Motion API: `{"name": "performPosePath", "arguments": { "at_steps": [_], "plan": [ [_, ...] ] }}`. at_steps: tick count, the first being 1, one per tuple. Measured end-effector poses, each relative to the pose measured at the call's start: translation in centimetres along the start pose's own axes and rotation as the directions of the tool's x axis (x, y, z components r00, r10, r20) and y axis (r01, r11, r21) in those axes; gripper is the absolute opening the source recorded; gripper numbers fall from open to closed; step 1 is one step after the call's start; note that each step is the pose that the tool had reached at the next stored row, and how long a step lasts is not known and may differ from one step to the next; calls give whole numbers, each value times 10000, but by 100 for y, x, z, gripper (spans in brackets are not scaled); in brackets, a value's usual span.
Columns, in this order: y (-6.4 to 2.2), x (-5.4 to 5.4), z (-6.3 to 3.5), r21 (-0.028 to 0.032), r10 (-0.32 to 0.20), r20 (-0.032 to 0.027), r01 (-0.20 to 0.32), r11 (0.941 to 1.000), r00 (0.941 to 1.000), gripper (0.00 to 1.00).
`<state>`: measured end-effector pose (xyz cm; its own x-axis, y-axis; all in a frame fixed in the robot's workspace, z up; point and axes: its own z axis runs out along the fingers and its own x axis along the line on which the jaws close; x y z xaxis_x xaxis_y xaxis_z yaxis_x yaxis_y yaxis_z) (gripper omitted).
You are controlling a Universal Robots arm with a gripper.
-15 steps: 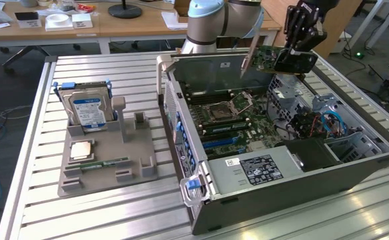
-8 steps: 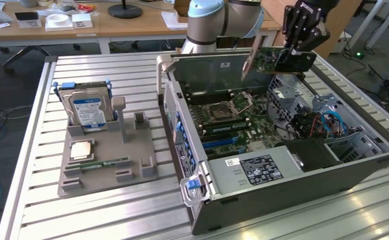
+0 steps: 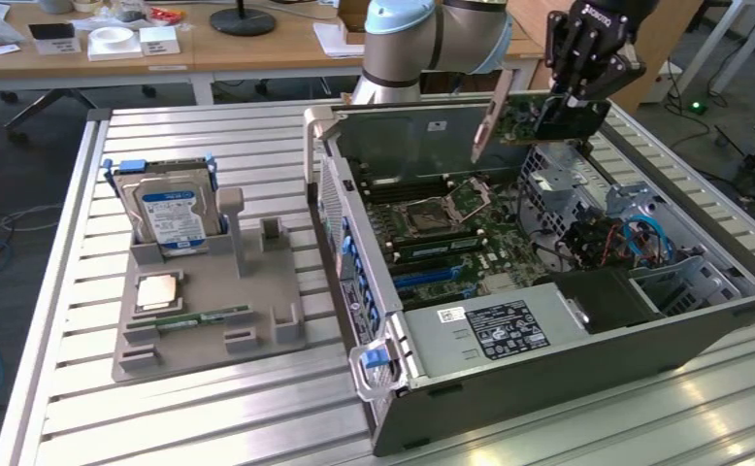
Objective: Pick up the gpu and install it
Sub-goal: 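Insert the gpu into the slot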
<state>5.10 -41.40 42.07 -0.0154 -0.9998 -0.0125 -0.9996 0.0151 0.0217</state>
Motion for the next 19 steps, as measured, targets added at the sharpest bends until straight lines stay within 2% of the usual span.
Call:
{"name": "performPosePath", "arguments": {
  "at_steps": [5, 10, 15, 16, 19],
  "plan": [
    [4, 0, 4, 9, -43, 3, 43, 10000, 10000, 27],
    [43, 1, 16, 136, -135, 6, 134, 9998, 9999, 27],
    [105, 2, 34, 290, -185, 15, 184, 9994, 9998, 27],
    [116, 2, 39, 311, -192, 17, 191, 9993, 9998, 27],
    [120, 2, 39, 319, -197, 14, 197, 9993, 9998, 27]
  ]
}}
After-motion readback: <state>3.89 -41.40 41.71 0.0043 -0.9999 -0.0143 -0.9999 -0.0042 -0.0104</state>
